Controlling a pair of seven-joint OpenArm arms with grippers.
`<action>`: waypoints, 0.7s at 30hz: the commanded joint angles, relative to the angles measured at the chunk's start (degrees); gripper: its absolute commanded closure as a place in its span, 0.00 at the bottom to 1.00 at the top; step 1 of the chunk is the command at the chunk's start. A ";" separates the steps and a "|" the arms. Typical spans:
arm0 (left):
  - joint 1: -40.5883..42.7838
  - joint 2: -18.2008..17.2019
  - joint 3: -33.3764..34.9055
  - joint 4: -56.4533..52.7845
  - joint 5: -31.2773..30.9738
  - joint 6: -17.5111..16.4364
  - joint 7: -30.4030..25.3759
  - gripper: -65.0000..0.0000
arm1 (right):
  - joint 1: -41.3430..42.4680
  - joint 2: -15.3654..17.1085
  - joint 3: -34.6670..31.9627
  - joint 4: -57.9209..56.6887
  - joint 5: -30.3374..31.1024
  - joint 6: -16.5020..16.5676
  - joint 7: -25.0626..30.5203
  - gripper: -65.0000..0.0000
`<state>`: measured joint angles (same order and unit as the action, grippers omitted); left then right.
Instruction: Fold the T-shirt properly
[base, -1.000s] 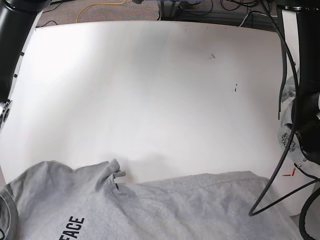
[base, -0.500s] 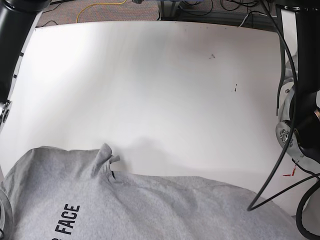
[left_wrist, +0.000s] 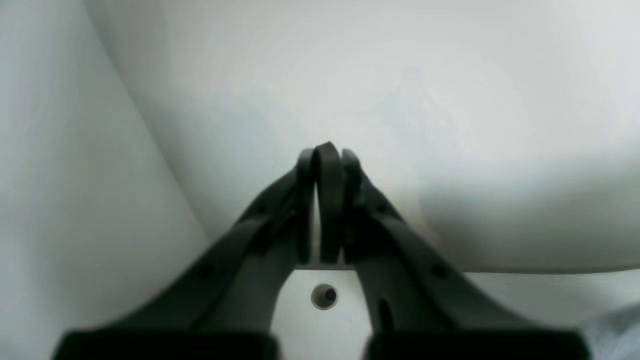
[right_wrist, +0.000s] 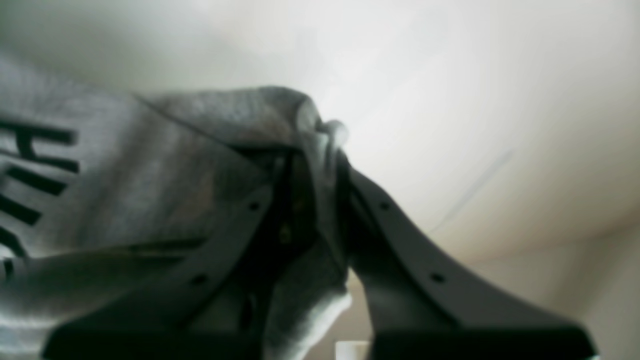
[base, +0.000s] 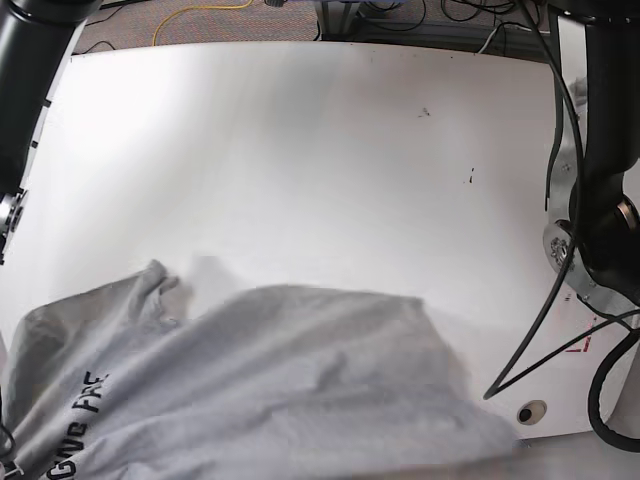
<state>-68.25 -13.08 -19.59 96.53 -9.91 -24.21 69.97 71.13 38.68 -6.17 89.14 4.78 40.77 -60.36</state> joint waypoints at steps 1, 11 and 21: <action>1.92 -0.33 0.12 2.15 -0.42 -1.16 -0.30 1.00 | -3.31 1.46 3.76 6.37 -0.16 -0.77 -0.43 0.96; 15.98 -0.15 -3.13 11.21 -0.42 -5.38 5.15 1.00 | -25.29 0.84 14.66 19.12 -0.34 -0.77 -2.46 0.96; 30.31 0.47 -5.06 14.19 -0.51 -8.36 5.32 1.00 | -37.77 -3.12 19.84 23.87 -0.42 -0.77 -2.28 0.96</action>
<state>-38.04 -12.25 -23.94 109.38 -10.17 -32.34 76.82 33.45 34.22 12.49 112.22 5.32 40.49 -63.31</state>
